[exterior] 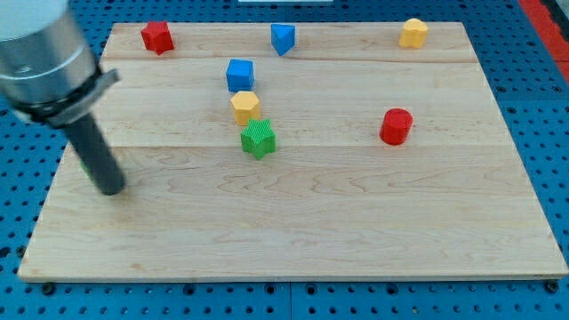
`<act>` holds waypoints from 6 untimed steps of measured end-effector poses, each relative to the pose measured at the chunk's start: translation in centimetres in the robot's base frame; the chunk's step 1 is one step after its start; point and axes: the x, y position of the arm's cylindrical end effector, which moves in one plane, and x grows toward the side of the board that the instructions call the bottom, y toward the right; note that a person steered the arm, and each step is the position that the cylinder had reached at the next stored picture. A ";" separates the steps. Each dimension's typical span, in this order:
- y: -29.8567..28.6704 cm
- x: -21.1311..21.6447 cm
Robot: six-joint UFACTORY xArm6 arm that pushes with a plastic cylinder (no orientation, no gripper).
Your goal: Move the blue triangle top left to the blue cube
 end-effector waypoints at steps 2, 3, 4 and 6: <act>-3.8 -1.7; 6.2 -7.0; 16.4 -9.6; 3.0 -11.2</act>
